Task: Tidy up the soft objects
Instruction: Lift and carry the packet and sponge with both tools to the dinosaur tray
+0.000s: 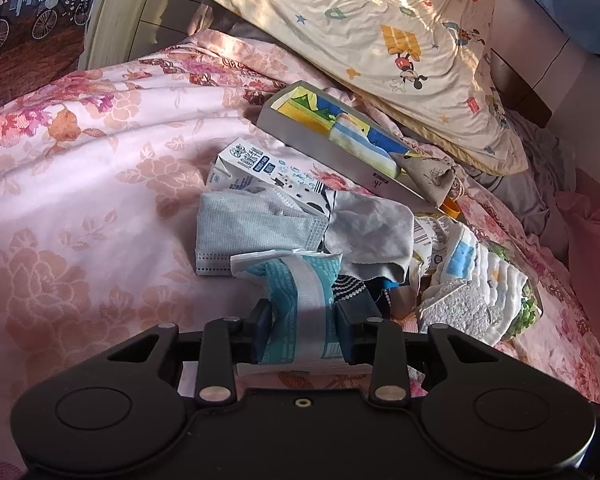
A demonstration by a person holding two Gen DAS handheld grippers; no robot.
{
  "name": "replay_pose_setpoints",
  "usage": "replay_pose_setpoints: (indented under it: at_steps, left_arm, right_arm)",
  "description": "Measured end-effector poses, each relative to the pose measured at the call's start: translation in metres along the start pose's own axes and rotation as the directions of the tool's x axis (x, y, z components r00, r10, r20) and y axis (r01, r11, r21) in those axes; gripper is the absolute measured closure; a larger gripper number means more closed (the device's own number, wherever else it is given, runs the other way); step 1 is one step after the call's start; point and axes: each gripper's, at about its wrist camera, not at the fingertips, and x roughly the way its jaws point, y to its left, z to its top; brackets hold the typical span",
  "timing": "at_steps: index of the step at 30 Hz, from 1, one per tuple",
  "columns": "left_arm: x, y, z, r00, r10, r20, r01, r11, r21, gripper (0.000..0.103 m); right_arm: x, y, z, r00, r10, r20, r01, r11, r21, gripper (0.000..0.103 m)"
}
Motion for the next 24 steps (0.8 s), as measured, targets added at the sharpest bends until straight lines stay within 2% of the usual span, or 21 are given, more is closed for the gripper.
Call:
replay_pose_setpoints:
  at_steps: [21,22,23,24]
  left_arm:
    - [-0.006,-0.004,-0.001,0.999,-0.008,0.035,0.007,1.0,0.025,0.067]
    - [-0.006,-0.004,-0.001,0.999,-0.008,0.035,0.007,1.0,0.026,0.067]
    - [-0.006,-0.004,-0.001,0.999,-0.008,0.035,0.007,1.0,0.026,0.067]
    - [-0.006,-0.004,-0.001,0.999,-0.007,0.034,0.006,1.0,0.026,0.067]
  right_arm:
    - [-0.029,0.011,-0.004,0.989,-0.01,0.149,0.021,0.997,-0.071,0.064]
    - [-0.03,0.011,-0.004,0.988,-0.01,0.154,0.021,0.997,-0.074,0.07]
    - [-0.031,0.012,-0.003,0.987,-0.018,0.157,0.031,0.996,-0.079,0.087]
    - [-0.031,0.012,-0.003,0.986,-0.025,0.165,0.039,0.996,-0.081,0.088]
